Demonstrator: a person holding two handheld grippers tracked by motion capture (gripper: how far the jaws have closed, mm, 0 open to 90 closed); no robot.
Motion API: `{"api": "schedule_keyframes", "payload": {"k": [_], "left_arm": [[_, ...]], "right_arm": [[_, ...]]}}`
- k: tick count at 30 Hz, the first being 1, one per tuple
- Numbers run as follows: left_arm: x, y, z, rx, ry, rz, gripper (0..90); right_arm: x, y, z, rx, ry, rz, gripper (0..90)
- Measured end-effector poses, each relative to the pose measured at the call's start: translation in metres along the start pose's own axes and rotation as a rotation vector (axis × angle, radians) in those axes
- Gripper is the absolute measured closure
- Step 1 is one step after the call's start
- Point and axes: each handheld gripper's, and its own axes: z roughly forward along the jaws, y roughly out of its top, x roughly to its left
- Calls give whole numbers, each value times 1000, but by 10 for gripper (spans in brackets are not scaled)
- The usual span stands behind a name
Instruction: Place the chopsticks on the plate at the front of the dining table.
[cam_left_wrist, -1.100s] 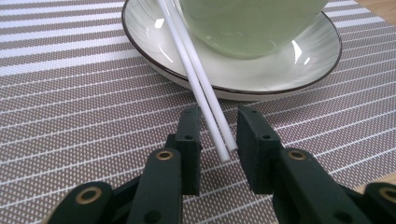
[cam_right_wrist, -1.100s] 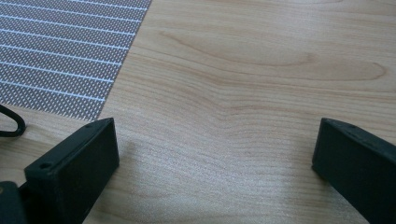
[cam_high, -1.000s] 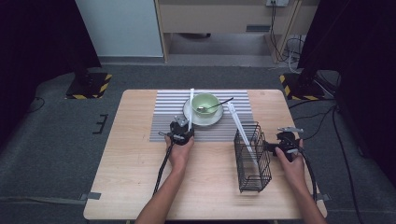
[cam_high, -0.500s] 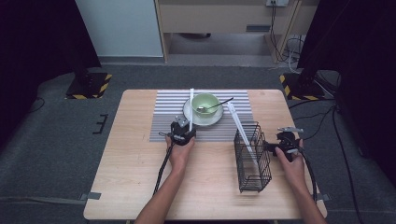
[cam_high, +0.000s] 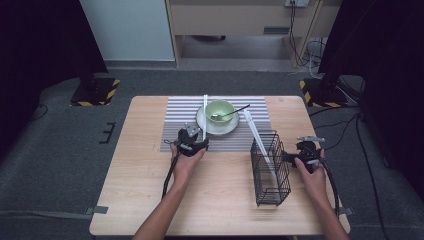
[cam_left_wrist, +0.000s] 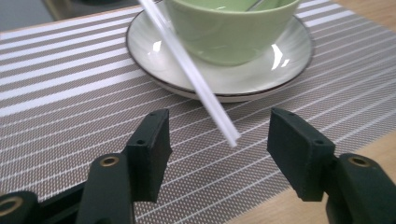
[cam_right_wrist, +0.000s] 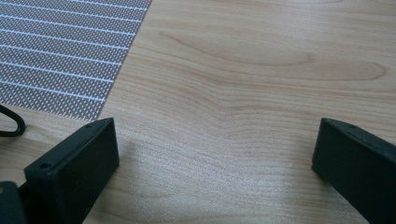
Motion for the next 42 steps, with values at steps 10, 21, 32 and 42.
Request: {"api": "schedule_keyframes", "payload": {"k": [10, 21, 32, 42], "left_arm": [[-5, 8, -11, 0, -115, 65, 236], [-13, 9, -19, 24, -209, 151, 113], [-13, -1, -35, 64, -237, 168, 48], [-2, -19, -53, 86, -210, 161, 44]], "right_arm": [[0, 0, 0, 0, -1, 1, 7], [0, 0, 0, 1, -1, 0, 7], [0, 0, 0, 0, -1, 0, 7], [0, 0, 0, 0, -1, 0, 7]]}}
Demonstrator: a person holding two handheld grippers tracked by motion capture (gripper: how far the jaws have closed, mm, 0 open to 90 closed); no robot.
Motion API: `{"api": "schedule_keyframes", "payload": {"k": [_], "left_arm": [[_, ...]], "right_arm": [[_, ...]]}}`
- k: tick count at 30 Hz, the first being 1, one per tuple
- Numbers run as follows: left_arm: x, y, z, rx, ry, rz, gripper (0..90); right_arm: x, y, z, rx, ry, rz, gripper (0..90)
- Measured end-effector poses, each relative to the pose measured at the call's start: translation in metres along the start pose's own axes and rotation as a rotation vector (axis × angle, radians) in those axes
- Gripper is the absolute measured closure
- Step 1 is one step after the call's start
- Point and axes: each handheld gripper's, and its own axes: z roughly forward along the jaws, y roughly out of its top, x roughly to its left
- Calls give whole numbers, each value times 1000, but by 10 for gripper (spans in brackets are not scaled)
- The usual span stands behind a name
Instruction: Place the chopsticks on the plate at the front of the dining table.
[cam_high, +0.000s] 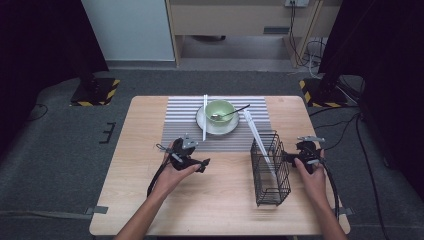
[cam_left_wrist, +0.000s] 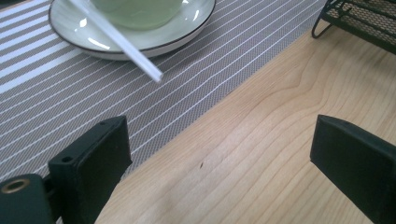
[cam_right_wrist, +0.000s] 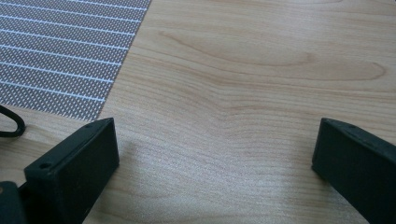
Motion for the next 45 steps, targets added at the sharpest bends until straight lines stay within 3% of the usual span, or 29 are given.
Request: {"api": "schedule_keyframes", "payload": {"k": [10, 19, 27, 38, 45], "left_arm": [[11, -18, -10, 18, 28, -35, 46], [16, -29, -18, 50, 47, -14, 45], [20, -40, -22, 65, 56, -25, 42], [25, -58, -31, 69, 63, -54, 40], [32, -71, -37, 83, 92, -96, 41]], "right_arm": [[0, 0, 0, 0, 0, 0, 7], [0, 0, 0, 0, -3, 3, 7], [0, 0, 0, 0, -4, 4, 7], [1, 0, 0, 1, -4, 6, 7], [1, 0, 0, 1, -4, 6, 7]]}}
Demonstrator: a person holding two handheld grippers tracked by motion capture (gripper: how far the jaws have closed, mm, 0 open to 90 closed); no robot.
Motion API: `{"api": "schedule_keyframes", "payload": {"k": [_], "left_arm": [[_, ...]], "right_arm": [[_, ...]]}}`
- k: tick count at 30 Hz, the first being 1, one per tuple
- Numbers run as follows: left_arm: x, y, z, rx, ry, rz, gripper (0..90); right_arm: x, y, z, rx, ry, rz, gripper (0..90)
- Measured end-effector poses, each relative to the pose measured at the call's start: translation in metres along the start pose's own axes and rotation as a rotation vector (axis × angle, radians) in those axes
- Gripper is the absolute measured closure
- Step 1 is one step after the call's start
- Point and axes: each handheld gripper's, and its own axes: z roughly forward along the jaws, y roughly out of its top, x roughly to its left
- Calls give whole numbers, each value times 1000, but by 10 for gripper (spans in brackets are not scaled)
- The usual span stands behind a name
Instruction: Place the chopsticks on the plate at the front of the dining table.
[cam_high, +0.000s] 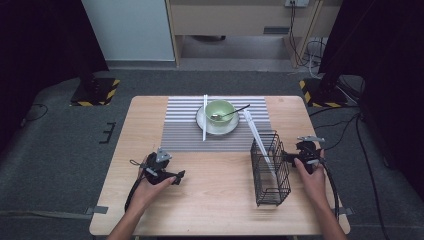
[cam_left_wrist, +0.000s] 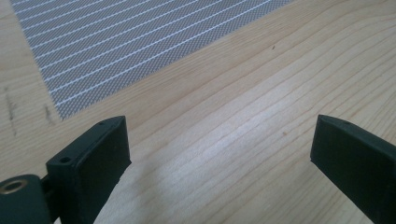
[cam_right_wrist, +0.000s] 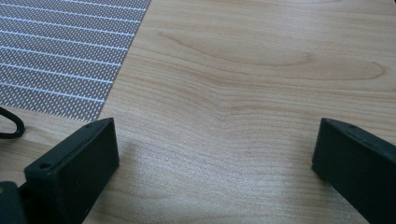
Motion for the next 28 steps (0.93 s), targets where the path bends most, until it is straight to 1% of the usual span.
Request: {"api": "schedule_keyframes", "payload": {"k": [8, 11, 14, 17, 18, 20, 22, 28], "left_arm": [[11, -8, 1, 9, 39, -39, 38], [13, -10, 2, 5, 49, -39, 37], [16, -14, 5, -1, 50, -69, 37], [17, -17, 9, -1, 56, -86, 37], [17, -18, 9, -5, 60, -83, 33], [17, -18, 10, 3, 78, -76, 31], [17, -17, 11, 9, 86, -71, 30], [17, -17, 12, 13, 89, -73, 13]], "right_arm": [[0, 0, 0, 0, 0, 1, 7], [0, 0, 0, 0, -1, 1, 7], [0, 0, 0, 0, -1, 0, 7], [0, 0, 0, 0, -1, 1, 7], [0, 0, 0, 0, -1, 0, 7], [0, 0, 0, 0, -1, 1, 7], [0, 0, 0, 0, -1, 1, 7], [0, 0, 0, 0, -2, 2, 7]]}}
